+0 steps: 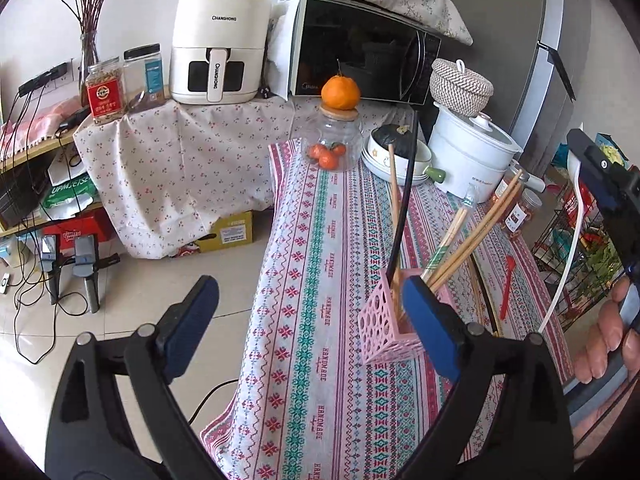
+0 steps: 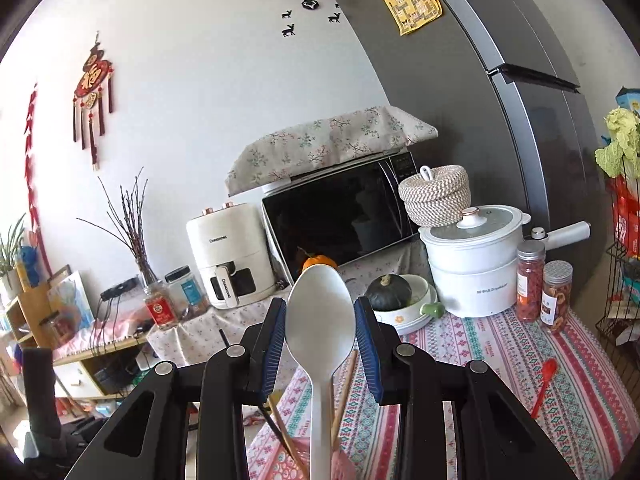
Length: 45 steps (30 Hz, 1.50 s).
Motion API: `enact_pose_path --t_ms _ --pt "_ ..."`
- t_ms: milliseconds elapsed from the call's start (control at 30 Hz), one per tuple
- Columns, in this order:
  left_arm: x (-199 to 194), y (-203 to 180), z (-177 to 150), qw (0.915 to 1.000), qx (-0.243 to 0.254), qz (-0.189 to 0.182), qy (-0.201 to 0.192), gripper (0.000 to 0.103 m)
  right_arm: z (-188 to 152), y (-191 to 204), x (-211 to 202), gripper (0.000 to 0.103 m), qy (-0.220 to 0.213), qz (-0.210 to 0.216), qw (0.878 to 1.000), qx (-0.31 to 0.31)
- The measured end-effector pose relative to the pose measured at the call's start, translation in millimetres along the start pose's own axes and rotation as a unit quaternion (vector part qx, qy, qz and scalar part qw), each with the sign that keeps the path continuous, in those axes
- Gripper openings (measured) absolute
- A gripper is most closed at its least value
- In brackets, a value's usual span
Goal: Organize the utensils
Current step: 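Carry the white spoon into the pink basket and open the right gripper, then grasp a wooden chopstick with the left gripper while the right gripper grasps the red spoon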
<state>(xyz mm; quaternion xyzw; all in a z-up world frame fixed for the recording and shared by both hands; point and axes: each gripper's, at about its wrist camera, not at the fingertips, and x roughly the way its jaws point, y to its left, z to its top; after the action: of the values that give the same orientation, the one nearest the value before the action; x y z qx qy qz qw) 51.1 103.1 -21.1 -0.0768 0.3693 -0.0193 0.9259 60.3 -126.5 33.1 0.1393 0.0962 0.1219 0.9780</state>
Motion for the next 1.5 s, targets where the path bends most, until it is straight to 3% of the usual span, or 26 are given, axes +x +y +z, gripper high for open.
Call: enact_pose_path --t_ms 233,500,800,1000,1200,1500 --pt "1.5 12.8 -8.8 0.9993 -0.009 -0.022 0.028 0.093 -37.2 38.1 17.4 0.035 -0.057 -0.032 0.997 -0.032" --pt "2.7 17.0 -2.3 0.9988 -0.022 -0.031 0.029 0.093 -65.2 53.8 38.6 0.036 -0.059 -0.056 0.994 -0.067" --pt "2.3 16.8 -0.4 0.9986 -0.031 -0.032 0.028 0.093 -40.3 44.8 20.5 0.051 -0.041 -0.041 0.996 -0.061" --pt "-5.7 1.5 0.3 0.9984 -0.019 -0.049 0.022 0.093 -3.6 20.8 2.1 0.070 0.004 -0.045 0.996 -0.073" --pt "-8.5 -23.8 -4.7 0.9972 0.001 -0.067 0.033 0.093 17.5 -17.5 -14.1 0.084 0.056 -0.078 0.992 -0.078" --pt "-11.4 -87.1 -19.4 0.9930 0.076 -0.081 0.041 0.094 17.6 -96.6 -20.5 0.096 0.162 -0.142 0.975 -0.063"
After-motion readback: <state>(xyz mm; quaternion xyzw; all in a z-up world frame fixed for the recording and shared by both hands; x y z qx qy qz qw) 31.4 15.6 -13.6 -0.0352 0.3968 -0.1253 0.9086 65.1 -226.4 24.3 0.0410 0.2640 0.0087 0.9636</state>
